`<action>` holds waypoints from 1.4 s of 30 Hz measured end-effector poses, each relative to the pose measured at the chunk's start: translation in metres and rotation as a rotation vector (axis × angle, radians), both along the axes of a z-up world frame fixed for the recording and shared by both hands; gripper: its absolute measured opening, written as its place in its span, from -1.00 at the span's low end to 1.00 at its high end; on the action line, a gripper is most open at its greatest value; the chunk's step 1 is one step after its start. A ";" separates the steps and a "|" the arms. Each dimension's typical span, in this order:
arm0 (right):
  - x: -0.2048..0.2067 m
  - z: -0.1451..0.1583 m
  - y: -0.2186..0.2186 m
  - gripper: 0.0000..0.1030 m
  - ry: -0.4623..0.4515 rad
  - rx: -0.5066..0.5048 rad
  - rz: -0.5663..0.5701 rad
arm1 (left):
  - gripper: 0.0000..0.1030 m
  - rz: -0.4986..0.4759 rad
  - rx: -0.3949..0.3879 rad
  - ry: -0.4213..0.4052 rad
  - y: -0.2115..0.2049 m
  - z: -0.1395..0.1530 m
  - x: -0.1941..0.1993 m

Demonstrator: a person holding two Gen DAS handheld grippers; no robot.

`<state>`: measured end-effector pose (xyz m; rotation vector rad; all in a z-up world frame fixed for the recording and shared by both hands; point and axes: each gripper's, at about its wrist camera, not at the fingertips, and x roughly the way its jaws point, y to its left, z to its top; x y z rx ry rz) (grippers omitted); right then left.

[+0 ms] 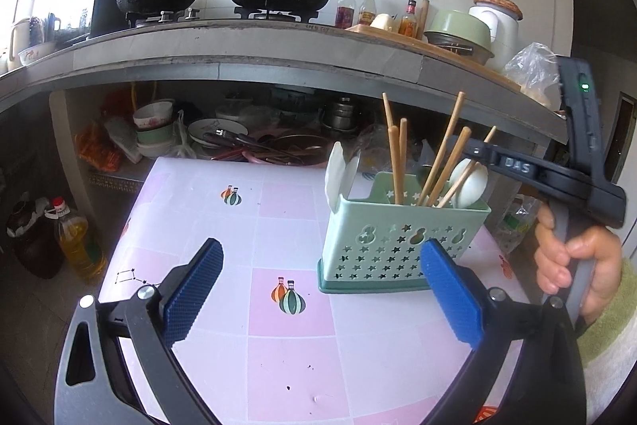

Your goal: Organize utensils

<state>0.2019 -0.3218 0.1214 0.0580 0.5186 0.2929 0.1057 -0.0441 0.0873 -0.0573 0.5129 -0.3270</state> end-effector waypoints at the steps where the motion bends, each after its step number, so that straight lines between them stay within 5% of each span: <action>1: -0.006 0.004 -0.002 -0.90 -0.010 0.012 -0.004 | 0.89 0.006 0.004 -0.002 -0.001 0.000 -0.001; 8: -0.060 0.010 -0.018 -0.29 -0.009 0.091 -0.096 | 0.89 0.067 0.056 0.005 -0.004 0.001 -0.003; 16: -0.106 -0.056 0.009 0.25 0.210 -0.051 -0.304 | 0.89 0.193 0.280 0.121 -0.014 -0.032 0.002; 21: -0.115 -0.076 0.021 0.31 0.276 -0.100 -0.350 | 0.89 0.229 0.277 0.166 -0.010 -0.040 0.002; 42: -0.111 -0.059 0.014 0.41 0.224 -0.153 -0.433 | 0.89 0.342 0.282 0.156 0.015 -0.031 0.006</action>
